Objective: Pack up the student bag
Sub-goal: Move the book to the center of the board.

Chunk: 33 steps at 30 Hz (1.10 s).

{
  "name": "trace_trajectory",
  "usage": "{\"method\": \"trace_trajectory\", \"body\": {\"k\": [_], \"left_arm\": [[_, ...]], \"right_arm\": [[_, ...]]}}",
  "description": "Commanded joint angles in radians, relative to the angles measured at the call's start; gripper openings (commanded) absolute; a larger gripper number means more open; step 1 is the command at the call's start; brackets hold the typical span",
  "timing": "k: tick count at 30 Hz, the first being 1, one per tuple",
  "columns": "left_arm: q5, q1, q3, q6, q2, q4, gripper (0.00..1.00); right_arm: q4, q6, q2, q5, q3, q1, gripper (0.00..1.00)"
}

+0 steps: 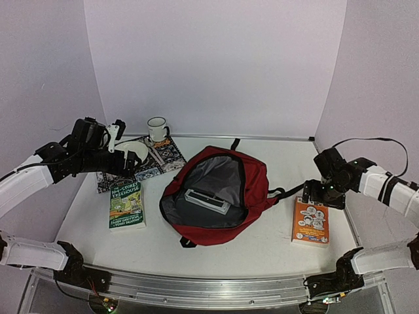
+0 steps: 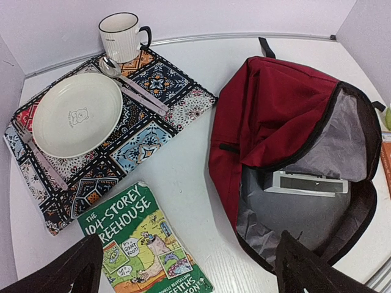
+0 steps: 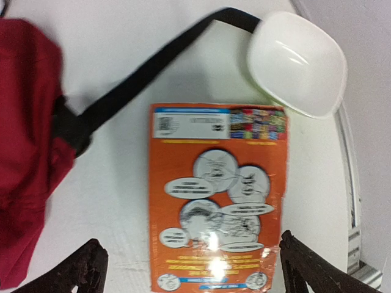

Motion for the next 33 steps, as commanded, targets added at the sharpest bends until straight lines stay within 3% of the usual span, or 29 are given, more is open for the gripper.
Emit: {"method": "trace_trajectory", "body": {"k": [1,11,18,26,33], "left_arm": [[-0.03,0.004,-0.022,0.02,-0.038,0.026,1.0],[-0.042,0.006,-0.039,0.026,-0.05,0.033,1.0],[-0.058,0.013,-0.045,0.026,-0.052,0.036,1.0],[-0.052,0.022,-0.045,0.026,-0.039,0.038,0.99],[-0.024,0.03,-0.043,0.026,-0.019,0.042,1.0]], "right_arm": [[-0.059,0.034,-0.038,-0.08,-0.073,-0.156,0.98],[0.12,-0.022,0.009,-0.353,-0.241,-0.429,0.98],[0.256,-0.046,0.095,-0.482,-0.29,-0.435,0.97],[0.354,-0.084,0.127,-0.668,-0.312,-0.434,0.86],[0.498,-0.022,0.155,-0.773,-0.33,-0.433,0.79]]}}
